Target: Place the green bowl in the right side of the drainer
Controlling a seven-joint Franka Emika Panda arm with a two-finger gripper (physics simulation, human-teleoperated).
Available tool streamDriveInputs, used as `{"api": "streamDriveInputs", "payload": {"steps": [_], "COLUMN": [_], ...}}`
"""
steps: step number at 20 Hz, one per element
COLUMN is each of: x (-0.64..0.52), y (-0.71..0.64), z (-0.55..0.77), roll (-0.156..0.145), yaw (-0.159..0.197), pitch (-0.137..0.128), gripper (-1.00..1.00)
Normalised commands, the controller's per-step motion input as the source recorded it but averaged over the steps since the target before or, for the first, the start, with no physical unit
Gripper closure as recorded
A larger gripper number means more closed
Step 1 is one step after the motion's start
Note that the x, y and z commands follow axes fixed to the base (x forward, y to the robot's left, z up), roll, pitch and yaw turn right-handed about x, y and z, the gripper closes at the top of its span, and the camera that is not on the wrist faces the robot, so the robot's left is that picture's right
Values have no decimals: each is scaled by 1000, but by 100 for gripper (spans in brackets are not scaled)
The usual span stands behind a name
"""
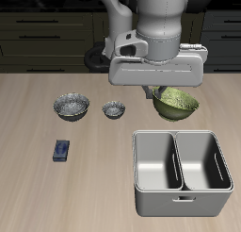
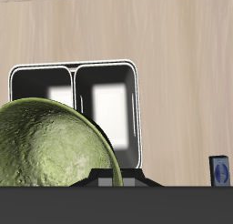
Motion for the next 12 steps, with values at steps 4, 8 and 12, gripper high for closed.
{"api": "streamDriveInputs", "payload": {"steps": [4,8,12], "x": [26,66,92], "y": [-55,-178,-227], "z": [-169,-257,-265], "roll": [-12,-28,-31], "yaw": [-4,3,24], "pitch": [21,33,30], "gripper": [100,100,100]}}
